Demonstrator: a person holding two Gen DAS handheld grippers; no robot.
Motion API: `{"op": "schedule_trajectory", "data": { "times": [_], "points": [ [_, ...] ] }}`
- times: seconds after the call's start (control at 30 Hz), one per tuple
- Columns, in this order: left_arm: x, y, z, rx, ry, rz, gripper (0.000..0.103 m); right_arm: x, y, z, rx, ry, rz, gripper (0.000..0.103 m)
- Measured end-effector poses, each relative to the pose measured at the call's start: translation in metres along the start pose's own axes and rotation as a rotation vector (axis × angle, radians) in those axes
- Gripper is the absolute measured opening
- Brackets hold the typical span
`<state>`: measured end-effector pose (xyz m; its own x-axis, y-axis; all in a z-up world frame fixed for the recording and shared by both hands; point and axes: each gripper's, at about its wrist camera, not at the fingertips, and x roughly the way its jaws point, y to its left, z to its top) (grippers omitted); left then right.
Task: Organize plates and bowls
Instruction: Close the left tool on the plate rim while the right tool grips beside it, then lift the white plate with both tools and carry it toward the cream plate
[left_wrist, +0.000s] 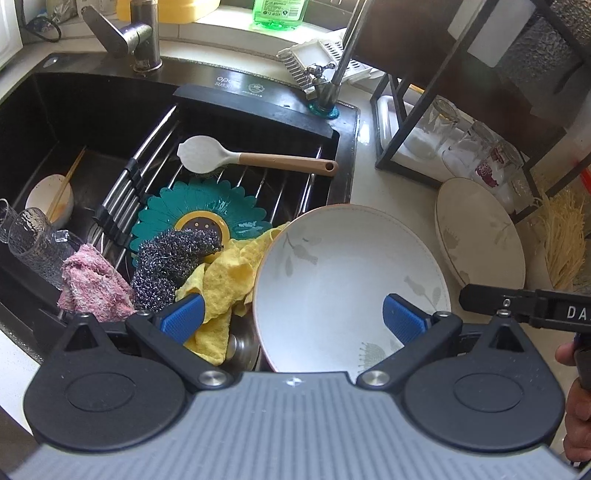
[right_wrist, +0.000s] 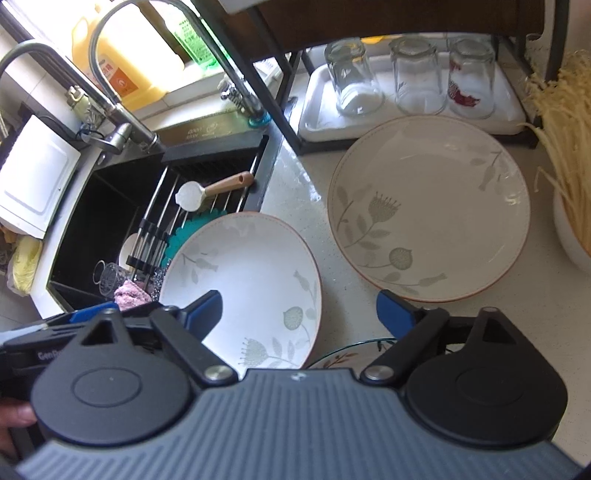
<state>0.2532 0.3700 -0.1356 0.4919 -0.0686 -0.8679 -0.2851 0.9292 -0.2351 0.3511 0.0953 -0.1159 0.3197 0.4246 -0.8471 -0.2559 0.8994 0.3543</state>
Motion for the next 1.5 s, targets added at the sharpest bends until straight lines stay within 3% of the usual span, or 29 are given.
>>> {"op": "schedule_trajectory", "data": {
  "times": [0.07,0.17,0.37,0.53,0.6,0.8,0.97,1.23,1.5],
  "points": [
    [0.007,0.004,0.003,-0.016,0.020,-0.013,0.103,0.006,0.001,0.002,-0.001,0.016,-0.009,0.074],
    [0.015,0.007,0.006,-0.015,0.036,-0.022,0.103,0.015,0.002,0.003,0.001,0.042,-0.002,0.071],
    [0.025,0.013,0.015,-0.019,0.034,-0.037,0.102,0.031,0.009,0.007,-0.031,0.084,0.001,0.047],
    [0.037,0.018,0.022,-0.026,0.064,-0.033,0.081,0.039,0.005,0.009,-0.018,0.098,-0.036,0.033],
    [0.042,0.022,0.023,-0.042,0.080,-0.033,0.064,0.041,0.002,0.008,-0.005,0.104,-0.055,0.030],
    [0.051,0.031,0.024,-0.077,0.106,-0.069,0.029,0.052,-0.006,0.009,0.040,0.133,-0.068,0.023],
    [0.050,0.037,0.024,-0.110,0.102,-0.065,0.015,0.058,-0.010,0.012,0.076,0.132,-0.048,0.015],
    [0.044,0.039,0.020,-0.111,0.083,-0.062,0.013,0.059,-0.008,0.015,0.045,0.146,-0.034,0.012],
    [0.016,0.038,0.028,-0.140,0.024,-0.075,0.013,0.038,0.003,0.025,-0.008,0.091,0.004,0.012]
  ]
}}
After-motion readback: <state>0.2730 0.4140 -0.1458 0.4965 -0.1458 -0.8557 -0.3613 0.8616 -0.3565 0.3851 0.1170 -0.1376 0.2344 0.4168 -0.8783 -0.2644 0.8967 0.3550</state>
